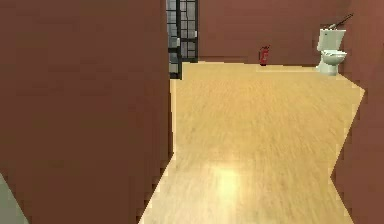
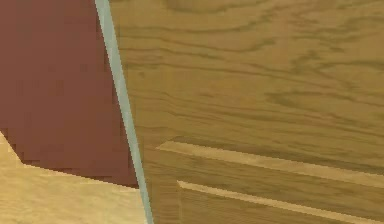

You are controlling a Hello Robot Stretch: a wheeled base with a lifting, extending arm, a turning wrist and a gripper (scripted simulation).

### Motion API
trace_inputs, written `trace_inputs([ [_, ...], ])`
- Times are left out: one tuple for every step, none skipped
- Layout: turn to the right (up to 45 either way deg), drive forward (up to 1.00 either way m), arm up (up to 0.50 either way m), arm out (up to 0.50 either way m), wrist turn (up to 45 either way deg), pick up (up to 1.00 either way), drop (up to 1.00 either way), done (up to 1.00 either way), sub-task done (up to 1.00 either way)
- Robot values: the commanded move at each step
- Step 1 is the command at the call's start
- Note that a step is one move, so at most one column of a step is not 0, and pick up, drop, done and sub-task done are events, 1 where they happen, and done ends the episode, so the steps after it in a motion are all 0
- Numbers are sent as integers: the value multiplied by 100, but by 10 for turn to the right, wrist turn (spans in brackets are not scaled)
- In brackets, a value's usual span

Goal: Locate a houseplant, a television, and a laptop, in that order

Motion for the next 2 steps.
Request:
trace_inputs([
  [30, 0, 0, 0, 0, 0, 0, 0, 0],
  [0, 100, 0, 0, 0, 0, 0, 0, 0],
])
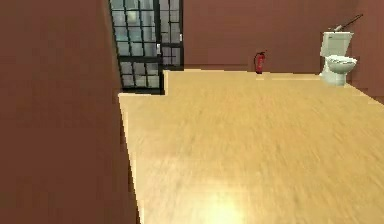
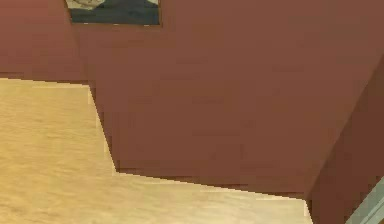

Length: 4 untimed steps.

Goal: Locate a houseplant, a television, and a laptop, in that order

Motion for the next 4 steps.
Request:
trace_inputs([
  [0, 100, 0, 0, 0, 0, 0, 0, 0],
  [-30, 0, 0, 0, 0, 0, 0, 0, 0],
  [0, 100, 0, 0, 0, 0, 0, 0, 0],
  [0, 100, 0, 0, 0, 0, 0, 0, 0],
])
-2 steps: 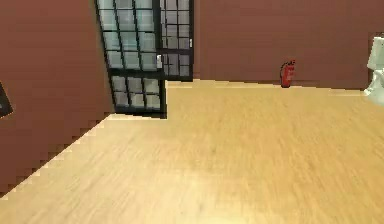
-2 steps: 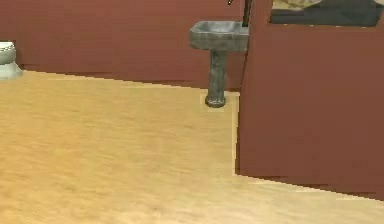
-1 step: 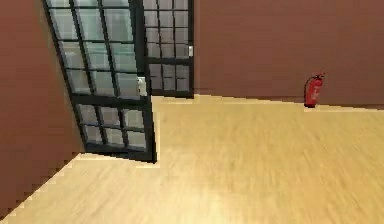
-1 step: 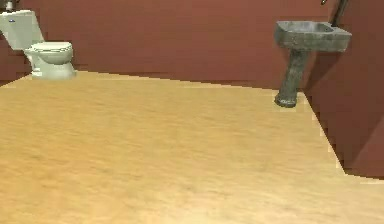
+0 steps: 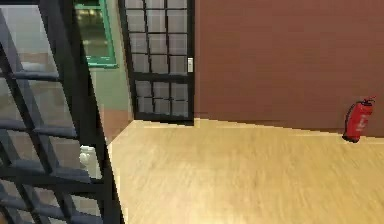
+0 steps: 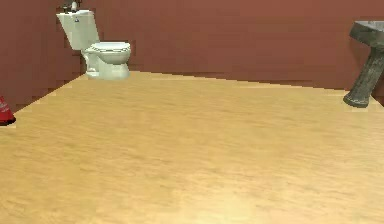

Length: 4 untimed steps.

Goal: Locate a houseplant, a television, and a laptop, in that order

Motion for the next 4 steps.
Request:
trace_inputs([
  [0, 90, 0, 0, 0, 0, 0, 0, 0],
  [450, 0, 0, 0, 0, 0, 0, 0, 0],
  [300, 0, 0, 0, 0, 0, 0, 0, 0],
  [0, 30, 0, 0, 0, 0, 0, 0, 0],
])
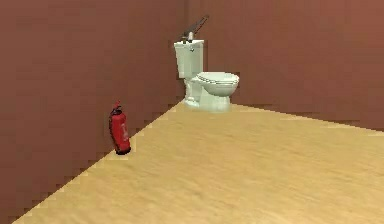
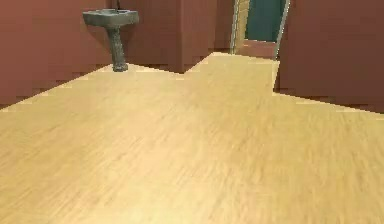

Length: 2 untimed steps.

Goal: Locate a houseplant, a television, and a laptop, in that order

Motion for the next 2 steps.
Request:
trace_inputs([
  [-450, 0, 0, 0, 0, 0, 0, 0, 0],
  [-450, 0, 0, 0, 0, 0, 0, 0, 0],
])
